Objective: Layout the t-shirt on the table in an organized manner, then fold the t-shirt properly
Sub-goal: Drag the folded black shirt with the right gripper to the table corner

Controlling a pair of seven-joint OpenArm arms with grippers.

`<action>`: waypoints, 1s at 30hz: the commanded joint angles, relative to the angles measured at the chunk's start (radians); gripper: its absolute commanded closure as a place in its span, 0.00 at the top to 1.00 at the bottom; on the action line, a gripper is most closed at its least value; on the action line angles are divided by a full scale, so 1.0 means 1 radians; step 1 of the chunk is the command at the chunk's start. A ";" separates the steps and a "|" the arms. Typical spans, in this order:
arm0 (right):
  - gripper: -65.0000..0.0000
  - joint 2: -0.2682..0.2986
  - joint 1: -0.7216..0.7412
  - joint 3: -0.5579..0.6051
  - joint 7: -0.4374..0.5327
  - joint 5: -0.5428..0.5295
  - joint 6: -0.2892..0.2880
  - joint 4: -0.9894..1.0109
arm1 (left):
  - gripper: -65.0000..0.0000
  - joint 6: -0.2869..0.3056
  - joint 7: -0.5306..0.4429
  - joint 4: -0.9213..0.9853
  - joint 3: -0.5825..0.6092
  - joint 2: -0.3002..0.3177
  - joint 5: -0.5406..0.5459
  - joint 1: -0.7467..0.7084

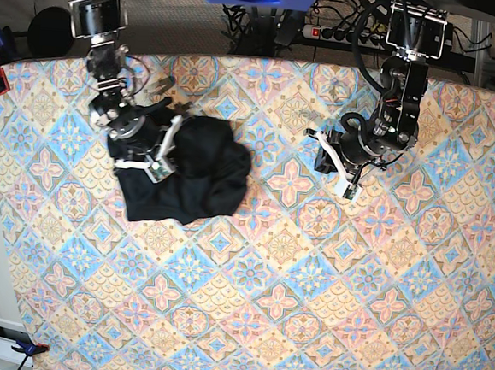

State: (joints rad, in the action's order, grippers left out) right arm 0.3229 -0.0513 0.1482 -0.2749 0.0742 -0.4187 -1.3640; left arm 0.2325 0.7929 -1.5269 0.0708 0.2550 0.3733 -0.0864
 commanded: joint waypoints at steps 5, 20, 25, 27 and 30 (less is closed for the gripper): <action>0.00 0.095 -0.032 -0.060 -0.245 0.174 0.057 0.103 | 0.00 -0.009 0.049 0.001 -0.002 0.010 -0.026 -0.005; 0.00 0.302 -0.032 -0.058 -0.079 0.178 0.057 0.217 | 0.00 -0.009 0.016 0.001 -0.002 0.014 -0.026 -0.026; 0.00 0.336 -0.034 -0.054 -0.014 0.183 0.057 0.262 | 0.00 -0.008 0.016 0.001 -0.002 0.014 -0.026 -0.026; 0.00 0.345 -0.037 -0.034 0.027 0.218 0.057 0.280 | 0.00 -0.008 0.016 0.001 -0.002 0.014 -0.026 -0.026; 0.00 0.347 -0.037 0.040 0.078 0.318 0.057 0.289 | 0.00 -0.008 0.016 0.001 -0.002 0.014 -0.026 -0.026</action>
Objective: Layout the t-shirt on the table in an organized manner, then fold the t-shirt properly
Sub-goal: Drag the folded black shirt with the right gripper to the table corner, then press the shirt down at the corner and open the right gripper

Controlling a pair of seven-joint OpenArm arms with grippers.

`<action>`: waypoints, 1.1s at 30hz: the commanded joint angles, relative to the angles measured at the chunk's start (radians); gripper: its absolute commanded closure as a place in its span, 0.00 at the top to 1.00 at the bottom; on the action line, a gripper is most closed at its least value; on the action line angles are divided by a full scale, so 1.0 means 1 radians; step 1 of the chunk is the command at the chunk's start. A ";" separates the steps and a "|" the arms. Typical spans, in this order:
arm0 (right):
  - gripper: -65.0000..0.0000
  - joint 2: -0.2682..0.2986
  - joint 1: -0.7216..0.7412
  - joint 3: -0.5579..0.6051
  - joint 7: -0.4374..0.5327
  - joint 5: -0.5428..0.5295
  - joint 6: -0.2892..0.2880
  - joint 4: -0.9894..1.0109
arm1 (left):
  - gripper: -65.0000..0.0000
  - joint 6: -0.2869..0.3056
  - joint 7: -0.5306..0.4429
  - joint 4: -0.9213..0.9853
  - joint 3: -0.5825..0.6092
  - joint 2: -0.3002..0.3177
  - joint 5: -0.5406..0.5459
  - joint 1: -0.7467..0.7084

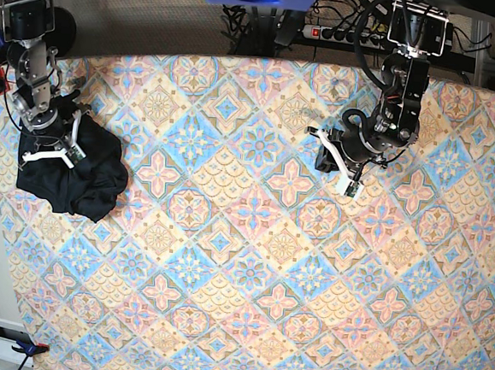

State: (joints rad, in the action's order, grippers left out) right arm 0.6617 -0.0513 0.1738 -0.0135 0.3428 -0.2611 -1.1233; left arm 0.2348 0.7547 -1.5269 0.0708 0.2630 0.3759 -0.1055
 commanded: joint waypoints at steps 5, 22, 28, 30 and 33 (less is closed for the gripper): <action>0.00 0.008 -0.038 0.077 -0.144 0.192 -0.099 0.048 | 0.00 -0.010 0.055 0.001 -0.002 0.006 -0.028 -0.007; 0.00 0.080 -0.149 0.128 0.077 0.442 -0.094 0.047 | 0.00 -0.010 0.055 0.001 -0.002 0.006 -0.028 -0.007; 0.00 0.108 -0.210 0.128 0.126 0.442 -0.093 0.038 | 0.00 -0.010 0.055 0.001 -0.002 0.006 -0.028 -0.004; 0.00 0.111 -0.232 0.128 0.129 0.444 -0.085 0.038 | 0.00 -0.010 0.055 0.001 -0.002 0.006 -0.028 -0.004; 0.00 0.128 -0.249 0.145 0.155 0.485 -0.051 0.015 | 0.00 -0.010 0.055 0.001 -0.002 0.006 -0.028 -0.004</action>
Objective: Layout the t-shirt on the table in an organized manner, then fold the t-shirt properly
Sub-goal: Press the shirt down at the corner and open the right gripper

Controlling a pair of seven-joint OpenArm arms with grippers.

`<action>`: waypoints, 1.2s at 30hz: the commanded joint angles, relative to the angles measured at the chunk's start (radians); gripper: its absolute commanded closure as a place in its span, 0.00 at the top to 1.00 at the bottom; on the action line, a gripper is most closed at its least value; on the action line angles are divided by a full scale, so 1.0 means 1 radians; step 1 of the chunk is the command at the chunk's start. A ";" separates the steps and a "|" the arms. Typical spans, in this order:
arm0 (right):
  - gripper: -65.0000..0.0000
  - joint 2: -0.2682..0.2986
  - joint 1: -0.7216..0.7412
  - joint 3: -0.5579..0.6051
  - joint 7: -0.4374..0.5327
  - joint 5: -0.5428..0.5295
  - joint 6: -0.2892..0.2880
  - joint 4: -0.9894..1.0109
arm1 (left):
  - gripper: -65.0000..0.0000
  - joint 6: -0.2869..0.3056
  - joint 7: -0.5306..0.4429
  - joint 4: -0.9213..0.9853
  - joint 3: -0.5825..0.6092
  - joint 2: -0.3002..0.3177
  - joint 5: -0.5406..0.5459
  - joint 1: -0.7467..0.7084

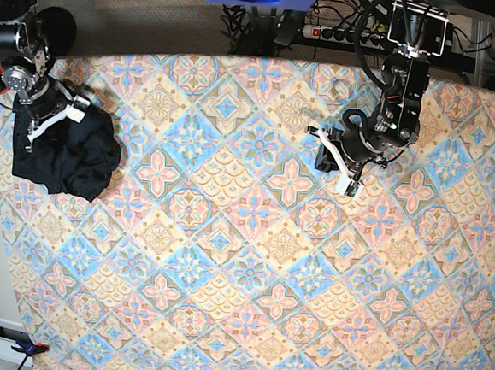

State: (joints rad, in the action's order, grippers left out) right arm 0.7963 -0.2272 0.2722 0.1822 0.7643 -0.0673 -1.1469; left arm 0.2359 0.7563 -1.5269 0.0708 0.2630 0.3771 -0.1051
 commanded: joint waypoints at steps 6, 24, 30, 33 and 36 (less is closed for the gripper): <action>0.00 -0.008 -0.068 0.092 -0.040 0.338 -0.197 0.009 | 0.00 -0.011 0.053 0.001 -0.002 0.005 -0.030 -0.003; 0.00 -0.005 0.039 0.189 -0.036 0.465 -0.194 0.008 | 0.00 -0.011 0.053 0.001 -0.004 0.000 -0.030 -0.008; 0.00 -0.004 0.039 0.132 -0.040 0.462 -0.194 -0.118 | 0.00 -0.011 0.053 0.001 -0.004 -0.001 -0.030 -0.006; 0.00 -0.005 0.038 0.066 -0.037 0.462 -0.194 -0.186 | 0.00 -0.011 0.053 0.001 -0.004 -0.001 -0.030 -0.005; 0.00 -0.005 0.038 0.020 -0.040 0.462 -0.194 -0.239 | 0.00 -0.011 0.053 0.001 -0.004 -0.003 -0.030 -0.002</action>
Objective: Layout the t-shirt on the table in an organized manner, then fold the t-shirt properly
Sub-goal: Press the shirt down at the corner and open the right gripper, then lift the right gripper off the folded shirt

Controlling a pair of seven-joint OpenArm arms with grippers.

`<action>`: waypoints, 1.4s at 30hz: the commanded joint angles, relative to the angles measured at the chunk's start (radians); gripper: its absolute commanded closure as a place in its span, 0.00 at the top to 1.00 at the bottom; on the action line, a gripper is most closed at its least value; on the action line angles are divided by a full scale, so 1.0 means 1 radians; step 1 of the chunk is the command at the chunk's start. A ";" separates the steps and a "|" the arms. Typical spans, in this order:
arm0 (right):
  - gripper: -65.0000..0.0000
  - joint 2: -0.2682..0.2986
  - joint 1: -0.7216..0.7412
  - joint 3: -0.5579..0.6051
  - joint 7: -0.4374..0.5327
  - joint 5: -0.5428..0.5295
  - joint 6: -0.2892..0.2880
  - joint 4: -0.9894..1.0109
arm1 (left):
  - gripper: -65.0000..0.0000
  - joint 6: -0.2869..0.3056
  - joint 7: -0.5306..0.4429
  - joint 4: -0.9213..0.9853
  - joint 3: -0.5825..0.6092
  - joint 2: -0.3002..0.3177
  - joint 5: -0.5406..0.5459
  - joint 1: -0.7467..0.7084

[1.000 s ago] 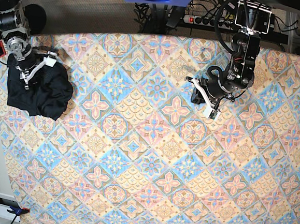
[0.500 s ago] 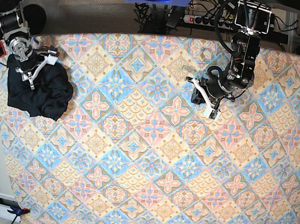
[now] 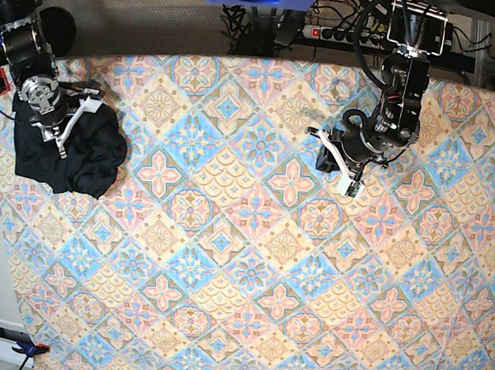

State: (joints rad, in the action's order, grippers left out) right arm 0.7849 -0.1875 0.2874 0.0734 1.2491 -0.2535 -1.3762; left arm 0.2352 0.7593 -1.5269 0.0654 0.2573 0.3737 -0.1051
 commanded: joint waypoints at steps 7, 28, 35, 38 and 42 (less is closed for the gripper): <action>0.00 0.006 -0.002 -0.155 0.072 -0.022 -0.008 -0.058 | 0.00 -0.010 0.050 0.001 0.001 0.003 -0.026 -0.002; 0.00 -0.175 -0.062 -0.765 -0.367 -0.992 -0.123 -0.368 | 0.00 -0.010 0.021 0.002 0.012 0.003 -0.025 -0.003; 0.00 -0.362 -0.165 -0.933 -0.755 -1.328 -0.125 -0.538 | 0.01 -0.010 0.015 0.021 0.012 -0.017 -0.026 -0.003; 0.00 -0.434 -0.212 -1.008 -0.874 -1.472 -0.125 -0.561 | 0.00 -0.009 0.009 0.072 0.012 -0.019 -0.026 0.000; 0.00 -0.519 -0.310 -1.074 -0.924 -1.647 -0.125 -0.567 | 0.00 0.022 0.007 0.095 0.012 -0.019 -0.025 0.000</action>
State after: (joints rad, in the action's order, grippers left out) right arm 0.2588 -0.4896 -0.7795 -0.8513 -0.3996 -0.3721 -1.9293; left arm 0.2653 0.6682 -1.4506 0.0708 0.2375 0.3916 -0.0914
